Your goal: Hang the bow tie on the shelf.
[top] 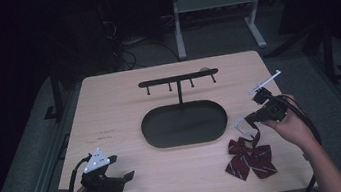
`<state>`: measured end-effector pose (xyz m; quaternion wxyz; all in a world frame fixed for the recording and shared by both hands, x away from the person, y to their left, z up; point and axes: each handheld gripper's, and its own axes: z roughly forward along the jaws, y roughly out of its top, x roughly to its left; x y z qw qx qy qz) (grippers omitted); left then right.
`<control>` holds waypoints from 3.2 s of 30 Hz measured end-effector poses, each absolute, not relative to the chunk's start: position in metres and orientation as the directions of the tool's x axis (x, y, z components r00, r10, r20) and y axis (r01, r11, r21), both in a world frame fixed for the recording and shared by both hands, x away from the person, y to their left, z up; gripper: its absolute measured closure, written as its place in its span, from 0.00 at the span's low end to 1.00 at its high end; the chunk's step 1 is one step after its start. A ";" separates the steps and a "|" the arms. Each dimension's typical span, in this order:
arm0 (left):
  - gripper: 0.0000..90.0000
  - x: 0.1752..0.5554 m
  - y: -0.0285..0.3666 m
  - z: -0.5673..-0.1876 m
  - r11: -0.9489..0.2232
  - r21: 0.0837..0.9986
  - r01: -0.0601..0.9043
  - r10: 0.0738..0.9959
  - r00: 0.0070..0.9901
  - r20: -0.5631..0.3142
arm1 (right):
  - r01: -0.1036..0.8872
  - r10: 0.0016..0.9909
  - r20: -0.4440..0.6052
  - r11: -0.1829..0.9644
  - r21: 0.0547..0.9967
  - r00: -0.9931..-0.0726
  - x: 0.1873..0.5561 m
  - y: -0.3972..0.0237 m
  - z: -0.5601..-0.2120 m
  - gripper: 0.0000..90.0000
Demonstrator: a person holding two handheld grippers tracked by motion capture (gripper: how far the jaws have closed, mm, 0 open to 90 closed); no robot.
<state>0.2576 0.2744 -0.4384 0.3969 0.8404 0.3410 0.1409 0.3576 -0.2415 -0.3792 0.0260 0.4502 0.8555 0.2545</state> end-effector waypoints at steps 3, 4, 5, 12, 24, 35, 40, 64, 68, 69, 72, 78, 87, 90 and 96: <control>0.15 0.258 0.274 -0.438 -0.454 0.762 0.462 0.685 0.728 -0.033 | 0.747 0.776 0.180 0.475 0.466 -0.605 0.353 -0.238 -0.375 0.96; 0.15 0.258 0.274 -0.438 -0.456 0.760 0.463 0.685 0.728 -0.032 | 0.743 0.772 0.179 0.478 0.468 -0.610 0.352 -0.237 -0.373 0.96; 0.15 0.257 0.274 -0.438 -0.455 0.760 0.465 0.685 0.727 -0.034 | 0.741 0.770 0.178 0.480 0.470 -0.612 0.351 -0.236 -0.372 0.96; 0.15 0.257 0.274 -0.438 -0.444 0.766 0.465 0.687 0.726 -0.043 | 0.715 0.756 0.161 0.495 0.493 -0.634 0.347 -0.231 -0.359 0.97; 0.15 0.258 0.275 -0.438 -0.446 0.764 0.465 0.686 0.726 -0.041 | 0.671 0.730 0.128 0.525 0.524 -0.671 0.343 -0.218 -0.335 0.97; 0.15 0.258 0.274 -0.439 -0.445 0.765 0.465 0.684 0.728 -0.044 | 0.641 0.706 0.110 0.551 0.534 -0.699 0.342 -0.208 -0.320 0.97; 0.15 0.258 0.274 -0.438 -0.463 0.757 0.461 0.676 0.736 -0.036 | 0.624 0.695 0.100 0.561 0.544 -0.712 0.340 -0.204 -0.314 0.97; 0.15 0.259 0.273 -0.437 -0.450 0.763 0.464 0.682 0.730 -0.041 | 0.585 0.667 0.087 0.574 0.573 -0.740 0.344 -0.191 -0.291 0.97; 0.15 0.258 0.273 -0.437 -0.451 0.766 0.459 0.680 0.732 -0.039 | 0.582 0.664 0.085 0.578 0.572 -0.743 0.347 -0.186 -0.289 0.97; 0.15 0.258 0.274 -0.437 -0.457 0.762 0.459 0.678 0.734 -0.035 | 0.581 0.663 0.084 0.579 0.572 -0.744 0.347 -0.185 -0.288 0.97; 0.15 0.258 0.274 -0.437 -0.453 0.764 0.459 0.679 0.733 -0.037 | 0.575 0.660 0.077 0.584 0.573 -0.747 0.348 -0.182 -0.287 0.97; 0.15 0.258 0.274 -0.436 -0.458 0.766 0.452 0.673 0.739 -0.034 | 0.575 0.663 0.066 0.590 0.567 -0.746 0.355 -0.177 -0.281 0.97; 0.15 0.258 0.274 -0.436 -0.450 0.772 0.449 0.675 0.737 -0.036 | 0.585 0.670 0.063 0.594 0.552 -0.740 0.372 -0.170 -0.274 0.97; 0.15 0.257 0.274 -0.436 -0.449 0.772 0.451 0.675 0.736 -0.037 | 0.588 0.669 0.070 0.593 0.550 -0.740 0.376 -0.169 -0.273 0.97; 0.15 0.258 0.275 -0.436 -0.454 0.770 0.449 0.673 0.739 -0.034 | 0.592 0.677 0.053 0.599 0.540 -0.734 0.387 -0.166 -0.268 0.97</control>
